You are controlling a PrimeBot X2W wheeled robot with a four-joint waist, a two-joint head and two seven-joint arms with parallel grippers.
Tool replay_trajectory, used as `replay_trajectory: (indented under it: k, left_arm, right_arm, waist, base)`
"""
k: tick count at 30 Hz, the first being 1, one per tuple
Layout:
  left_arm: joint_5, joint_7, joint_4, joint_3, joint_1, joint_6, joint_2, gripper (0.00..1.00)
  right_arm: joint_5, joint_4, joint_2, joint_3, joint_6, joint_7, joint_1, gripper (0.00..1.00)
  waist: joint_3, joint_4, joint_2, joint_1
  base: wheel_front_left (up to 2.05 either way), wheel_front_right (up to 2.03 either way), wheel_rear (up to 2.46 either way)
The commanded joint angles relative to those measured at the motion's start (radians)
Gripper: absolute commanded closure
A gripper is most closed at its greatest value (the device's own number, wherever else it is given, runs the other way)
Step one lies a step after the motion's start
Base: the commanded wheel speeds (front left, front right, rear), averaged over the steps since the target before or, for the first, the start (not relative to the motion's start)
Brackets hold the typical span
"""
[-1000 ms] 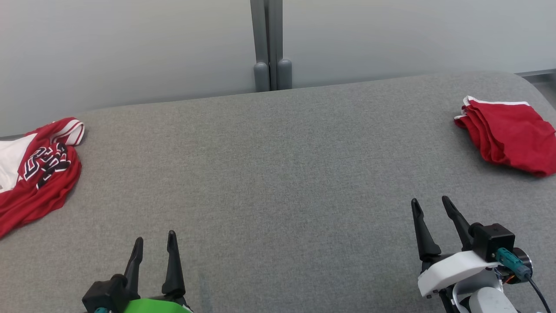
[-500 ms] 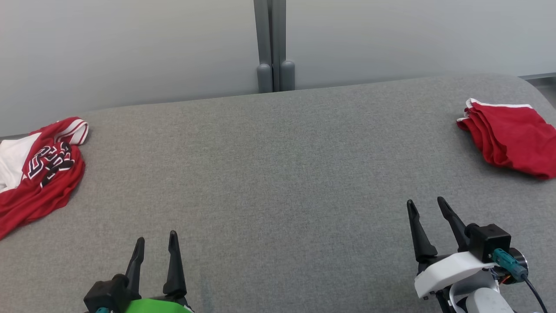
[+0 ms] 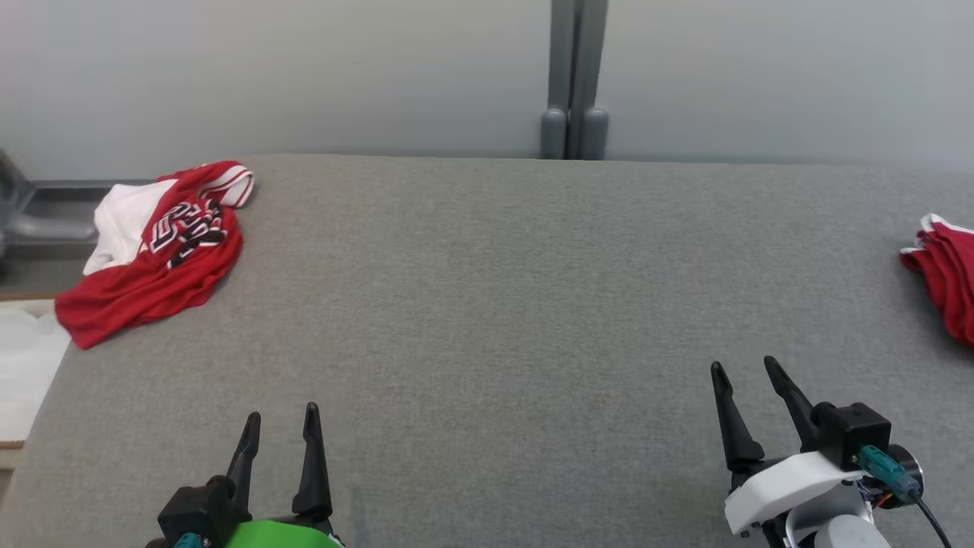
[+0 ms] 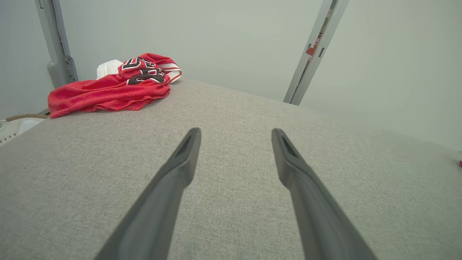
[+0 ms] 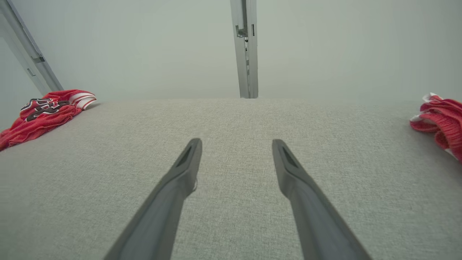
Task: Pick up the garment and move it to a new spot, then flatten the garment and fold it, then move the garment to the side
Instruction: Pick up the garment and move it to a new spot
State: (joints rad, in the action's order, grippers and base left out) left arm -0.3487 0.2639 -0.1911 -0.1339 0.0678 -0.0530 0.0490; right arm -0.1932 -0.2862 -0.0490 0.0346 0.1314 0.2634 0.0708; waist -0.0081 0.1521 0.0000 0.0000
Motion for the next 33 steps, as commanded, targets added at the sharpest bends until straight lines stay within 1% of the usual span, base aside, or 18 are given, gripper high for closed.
replay_trajectory:
  k: [1,7,9,11,16,25,33]
  left_arm:
    - [0.014,0.000,-0.002,0.005,-0.010,-0.005,0.003,0.00]
    - [0.026,0.000,-0.005,0.018,-0.002,-0.013,0.003,0.00]
    - [0.029,0.000,-0.005,0.022,0.001,-0.017,0.003,0.00]
    - [0.030,0.000,0.000,0.030,0.007,-0.017,0.003,0.00]
    - [0.028,0.000,0.035,0.060,0.030,-0.006,0.003,0.00]
    - [0.015,0.000,0.064,0.062,0.050,0.009,0.003,0.00]
    - [0.013,0.000,0.056,0.065,0.027,0.001,0.003,0.00]
  right_arm:
    - [-0.004,0.000,-0.003,0.004,-0.002,0.002,-0.014,0.00]
    - [-0.014,-0.011,-0.003,0.038,-0.002,0.002,-0.020,0.00]
    - [-0.022,-0.013,-0.003,0.045,-0.002,0.002,-0.022,0.00]
    - [-0.026,-0.015,-0.003,0.057,-0.002,0.002,-0.024,0.00]
    - [-0.024,-0.028,-0.004,0.099,-0.002,0.002,0.010,0.00]
    - [-0.020,-0.042,-0.004,0.124,-0.002,0.002,0.030,0.00]
    - [-0.007,-0.032,-0.004,0.112,-0.002,0.002,0.021,0.00]
  waist:
    - [-0.005,0.139,0.0000,0.0000]
    - [-0.022,0.284,0.0000,0.0000]
    - [-0.029,0.322,0.0000,0.0000]
    - [-0.032,0.344,0.0000,0.0000]
    - [-0.017,0.356,0.0000,0.0000]
    - [-0.009,0.361,0.0000,0.0000]
    - [-0.011,0.360,0.0000,0.0000]
  base:
    - [0.00,0.00,0.00]
    - [0.00,0.00,0.00]
    - [0.00,0.00,0.00]
    - [0.00,0.00,0.00]
    - [0.00,0.00,0.00]
    - [0.00,0.00,0.00]
    - [0.00,0.00,0.00]
